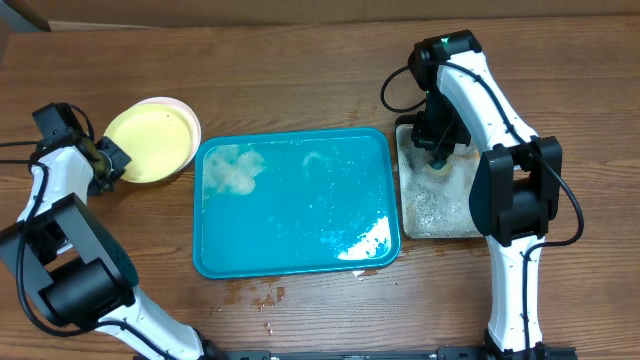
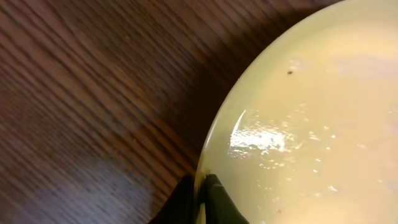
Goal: Clean dirty plates on tray and stack at the side
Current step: 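Release the yellow plate and raise the left gripper above the tray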
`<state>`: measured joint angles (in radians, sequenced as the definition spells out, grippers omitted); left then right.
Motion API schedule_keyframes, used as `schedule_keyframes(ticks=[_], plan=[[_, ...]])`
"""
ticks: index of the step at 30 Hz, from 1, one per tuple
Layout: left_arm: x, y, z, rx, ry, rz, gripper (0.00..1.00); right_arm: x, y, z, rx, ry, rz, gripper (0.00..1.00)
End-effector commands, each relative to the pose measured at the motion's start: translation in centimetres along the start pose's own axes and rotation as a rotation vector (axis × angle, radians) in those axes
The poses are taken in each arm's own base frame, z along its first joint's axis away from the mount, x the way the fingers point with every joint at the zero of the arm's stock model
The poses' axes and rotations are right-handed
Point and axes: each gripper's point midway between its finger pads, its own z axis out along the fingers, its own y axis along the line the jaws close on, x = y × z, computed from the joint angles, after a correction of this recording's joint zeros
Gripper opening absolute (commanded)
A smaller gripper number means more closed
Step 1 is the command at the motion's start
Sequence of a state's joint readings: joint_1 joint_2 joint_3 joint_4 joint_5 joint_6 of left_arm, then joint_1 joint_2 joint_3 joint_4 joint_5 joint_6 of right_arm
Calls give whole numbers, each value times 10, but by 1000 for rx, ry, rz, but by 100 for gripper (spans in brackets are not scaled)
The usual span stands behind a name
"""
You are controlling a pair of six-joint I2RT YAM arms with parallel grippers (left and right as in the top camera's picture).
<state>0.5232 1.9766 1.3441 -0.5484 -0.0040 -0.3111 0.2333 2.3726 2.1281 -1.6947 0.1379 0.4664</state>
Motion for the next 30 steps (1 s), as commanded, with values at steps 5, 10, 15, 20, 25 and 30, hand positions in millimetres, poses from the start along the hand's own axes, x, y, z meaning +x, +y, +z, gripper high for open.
schedule_keyframes(ticks=[5,10,15,20,25,30], plan=[[15,-20,17,25,54,60,71,-2,7,-3,-5,-15,-15,4],[8,-38,6,44,49,87,79,-2,7,-3,-5,-15,-15,4],[-2,-45,-7,46,51,64,83,-2,7,-3,-6,-15,-32,4],[-4,-60,-19,123,82,60,56,-2,7,-3,-6,-15,-34,4],[-2,-84,-38,250,140,57,4,-2,7,-3,-5,-15,-35,4],[-1,-100,-59,310,164,84,4,-2,7,-3,-7,-18,-37,4]])
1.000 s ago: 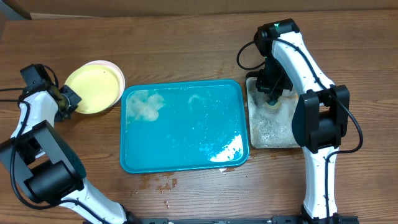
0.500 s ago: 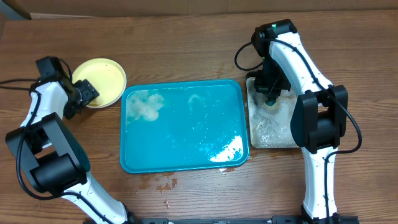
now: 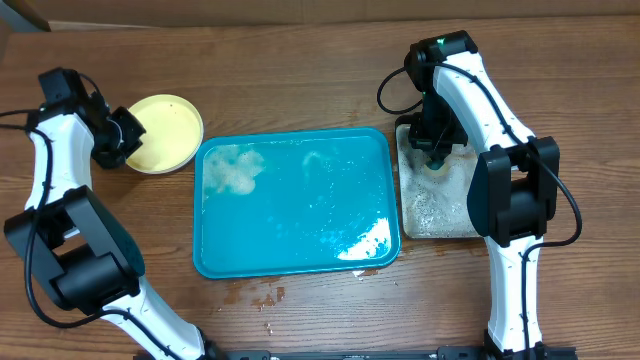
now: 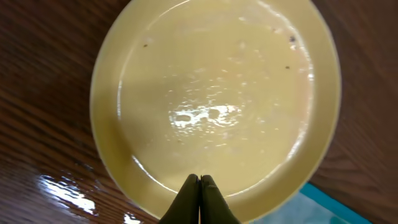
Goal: Clean dirty plates on tray and stack at the side
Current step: 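Release the yellow plate and raise the left gripper above the tray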
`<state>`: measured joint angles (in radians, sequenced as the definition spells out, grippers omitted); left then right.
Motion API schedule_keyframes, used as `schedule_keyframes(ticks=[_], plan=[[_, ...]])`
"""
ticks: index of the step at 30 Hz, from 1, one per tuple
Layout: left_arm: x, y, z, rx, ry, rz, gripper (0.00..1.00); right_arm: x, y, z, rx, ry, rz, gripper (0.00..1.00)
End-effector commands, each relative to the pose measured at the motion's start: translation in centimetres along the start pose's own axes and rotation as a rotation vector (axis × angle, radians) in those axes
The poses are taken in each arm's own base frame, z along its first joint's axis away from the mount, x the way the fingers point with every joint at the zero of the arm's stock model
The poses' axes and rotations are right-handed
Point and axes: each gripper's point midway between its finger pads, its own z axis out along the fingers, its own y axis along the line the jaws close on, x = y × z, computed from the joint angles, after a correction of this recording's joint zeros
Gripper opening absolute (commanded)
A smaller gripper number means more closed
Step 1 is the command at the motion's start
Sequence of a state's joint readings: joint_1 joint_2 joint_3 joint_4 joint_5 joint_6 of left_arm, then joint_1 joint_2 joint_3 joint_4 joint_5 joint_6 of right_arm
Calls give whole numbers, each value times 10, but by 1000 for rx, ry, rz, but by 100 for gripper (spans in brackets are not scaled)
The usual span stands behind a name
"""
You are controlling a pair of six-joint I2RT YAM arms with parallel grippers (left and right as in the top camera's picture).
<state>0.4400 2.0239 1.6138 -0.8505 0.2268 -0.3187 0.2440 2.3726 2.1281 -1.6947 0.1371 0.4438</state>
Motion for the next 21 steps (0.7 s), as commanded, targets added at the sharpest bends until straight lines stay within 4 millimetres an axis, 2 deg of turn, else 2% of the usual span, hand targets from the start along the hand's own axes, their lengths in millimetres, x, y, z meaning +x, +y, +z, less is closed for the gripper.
schedule_keyframes(ticks=[1,5,9,15,21], plan=[[-4,-29,-18,93,-7,50,4,-5,4,-2,-9,-16,-5,4],[-3,-57,-47,122,-59,120,4,-5,4,-2,-9,-17,-5,4],[10,-88,-82,148,-110,207,4,-7,5,-2,-13,-24,-7,4],[53,-139,-128,203,-136,377,4,-13,9,-3,-28,-50,-4,4],[92,-162,-148,112,-168,506,7,-13,8,-3,-27,-50,-23,7]])
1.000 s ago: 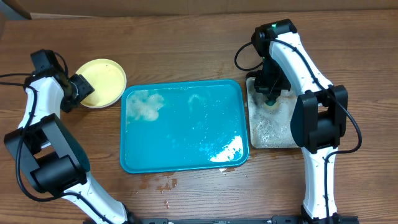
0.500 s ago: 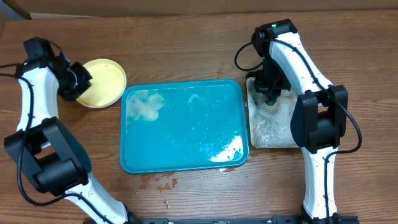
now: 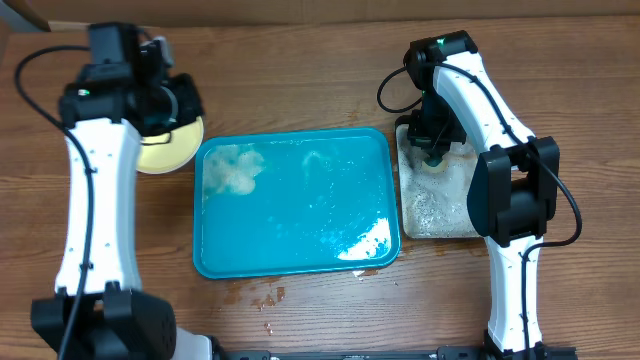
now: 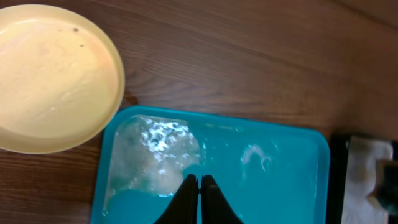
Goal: Clean dirty plates on tray and stack at the side
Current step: 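Release the yellow plate and raise the left gripper above the tray, then release the sponge in the basin and lift the right gripper away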
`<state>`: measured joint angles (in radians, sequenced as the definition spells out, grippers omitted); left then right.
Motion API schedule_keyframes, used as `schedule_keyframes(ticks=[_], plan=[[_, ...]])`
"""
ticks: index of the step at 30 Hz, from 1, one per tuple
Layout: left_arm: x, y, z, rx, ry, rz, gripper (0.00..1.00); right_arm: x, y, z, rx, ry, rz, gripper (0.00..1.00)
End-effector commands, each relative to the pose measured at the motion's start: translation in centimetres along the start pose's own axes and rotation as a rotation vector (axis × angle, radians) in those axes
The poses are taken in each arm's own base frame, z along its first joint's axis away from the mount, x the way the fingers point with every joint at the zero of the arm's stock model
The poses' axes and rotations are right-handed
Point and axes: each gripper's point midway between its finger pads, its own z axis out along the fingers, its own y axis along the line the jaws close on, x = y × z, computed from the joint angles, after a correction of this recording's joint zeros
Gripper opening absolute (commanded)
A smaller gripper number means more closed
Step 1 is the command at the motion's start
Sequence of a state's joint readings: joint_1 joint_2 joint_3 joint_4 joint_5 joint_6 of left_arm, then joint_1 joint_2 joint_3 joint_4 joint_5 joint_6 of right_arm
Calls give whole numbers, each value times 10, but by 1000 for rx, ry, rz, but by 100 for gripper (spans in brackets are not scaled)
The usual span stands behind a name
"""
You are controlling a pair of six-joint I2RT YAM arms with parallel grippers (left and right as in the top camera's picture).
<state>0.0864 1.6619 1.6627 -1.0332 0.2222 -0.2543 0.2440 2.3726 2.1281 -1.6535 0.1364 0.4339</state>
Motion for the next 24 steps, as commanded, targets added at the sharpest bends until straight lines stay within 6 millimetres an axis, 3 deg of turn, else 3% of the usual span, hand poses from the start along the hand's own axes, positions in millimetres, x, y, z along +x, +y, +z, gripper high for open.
schedule_keyframes(ticks=[1,5,7,10,12,13,18,19,20,24], plan=[[5,-15,-16,-94,-38,105,7,-4,3,-2,-6,-13,-18,8],[22,-26,-16,-118,5,148,8,-3,3,-2,-6,-13,-19,21],[24,-26,-16,-118,9,150,8,-3,3,-2,-5,-11,-21,8],[24,-26,-17,-118,12,150,8,-3,3,-2,-4,-9,-22,5],[25,-26,-17,-118,12,150,9,-3,3,-2,-4,-8,-22,30],[24,-26,-17,-118,11,150,10,-3,3,-2,-4,-9,-22,57],[24,-26,-17,-118,11,150,14,-3,3,-2,-4,-9,-22,69],[25,-27,-17,-118,12,150,15,-3,3,-2,-4,-9,-22,80],[25,-27,-17,-117,11,150,15,-3,3,-2,-4,-9,-27,100],[26,-31,-17,-94,16,151,16,-3,3,-2,-4,-9,-41,100]])
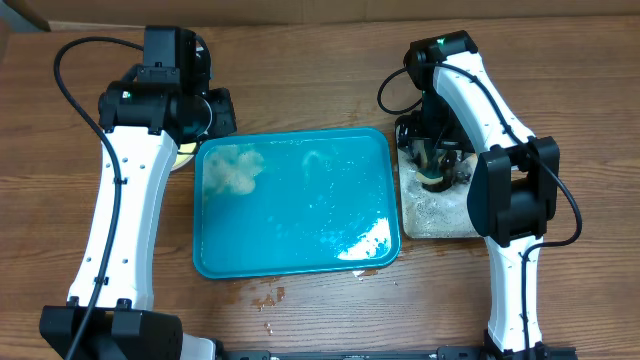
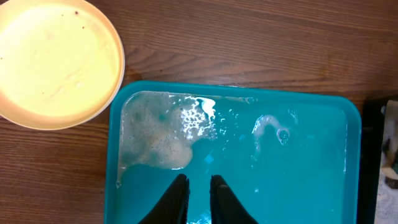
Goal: Clean dirty plates on tray and stack at the side
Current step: 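Release the sponge in the basin and lift the right gripper away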
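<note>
A yellow plate (image 2: 56, 62) sits on the wood left of the teal tray (image 2: 233, 90); in the overhead view only a sliver of the yellow plate (image 1: 183, 155) shows under my left arm. The tray (image 1: 300, 270) holds water and a foam patch (image 2: 161, 137), no plates. High over the tray's back left, my left gripper (image 2: 194, 177) hangs with its jaws slightly apart and nothing between them; the overhead view shows the left gripper (image 1: 220, 110) too. My right gripper (image 1: 435, 165) rests on the white pad (image 1: 435, 215), its fingers looking spread.
The white pad lies right of the tray, and its edge (image 2: 388, 155) shows in the left wrist view. Water drops (image 1: 265, 298) lie on the wood in front of the tray. A cable (image 1: 75, 60) loops behind the left arm.
My left gripper has moved right, from over the plate's edge to over the tray's back left, and its jaws have gone from shut to slightly apart. The right gripper's fingers look wider on the pad.
My left gripper was shut at the yellow plate's rim, the plate lying on a pink one left of the tray. Then it was shut and empty just above the resting plate, then higher, and now stands open over the tray. The right arm stayed at the pad.
</note>
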`<state>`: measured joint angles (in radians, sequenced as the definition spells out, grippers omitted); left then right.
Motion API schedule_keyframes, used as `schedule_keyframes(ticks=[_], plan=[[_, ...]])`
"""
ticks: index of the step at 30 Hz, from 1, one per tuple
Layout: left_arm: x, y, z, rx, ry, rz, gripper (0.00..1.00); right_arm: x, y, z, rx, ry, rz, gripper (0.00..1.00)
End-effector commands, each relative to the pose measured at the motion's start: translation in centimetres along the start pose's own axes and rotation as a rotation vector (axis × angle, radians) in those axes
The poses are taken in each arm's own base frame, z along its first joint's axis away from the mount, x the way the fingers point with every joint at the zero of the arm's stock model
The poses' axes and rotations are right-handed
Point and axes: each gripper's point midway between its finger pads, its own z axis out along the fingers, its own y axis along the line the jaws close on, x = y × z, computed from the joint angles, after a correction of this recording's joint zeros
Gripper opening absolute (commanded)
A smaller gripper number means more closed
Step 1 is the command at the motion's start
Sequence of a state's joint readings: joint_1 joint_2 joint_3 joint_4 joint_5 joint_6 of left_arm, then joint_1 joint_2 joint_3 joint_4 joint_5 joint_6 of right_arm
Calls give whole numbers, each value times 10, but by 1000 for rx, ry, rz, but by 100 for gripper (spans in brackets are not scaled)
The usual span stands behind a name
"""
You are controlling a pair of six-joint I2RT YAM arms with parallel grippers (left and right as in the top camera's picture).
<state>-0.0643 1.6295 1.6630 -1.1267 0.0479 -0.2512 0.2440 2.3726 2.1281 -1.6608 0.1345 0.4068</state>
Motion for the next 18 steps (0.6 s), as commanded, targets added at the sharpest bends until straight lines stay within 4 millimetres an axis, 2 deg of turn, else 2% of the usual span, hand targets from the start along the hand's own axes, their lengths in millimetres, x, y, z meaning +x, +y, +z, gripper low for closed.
schedule_keyframes(ticks=[1,5,12,14,18], plan=[[-6,-6,-13,26,-37,24,17,-5,3,-2,-6,-18,-13,100],[-7,-7,-16,36,-47,25,24,-10,5,-2,-16,-39,-8,100],[-8,-8,-27,43,-72,27,27,-16,8,-5,-29,-64,-25,100],[-8,-9,-31,45,-82,37,28,-15,8,-12,-36,-81,-36,100],[-8,-8,-34,45,-88,46,30,-9,9,-41,-65,-151,-65,100]])
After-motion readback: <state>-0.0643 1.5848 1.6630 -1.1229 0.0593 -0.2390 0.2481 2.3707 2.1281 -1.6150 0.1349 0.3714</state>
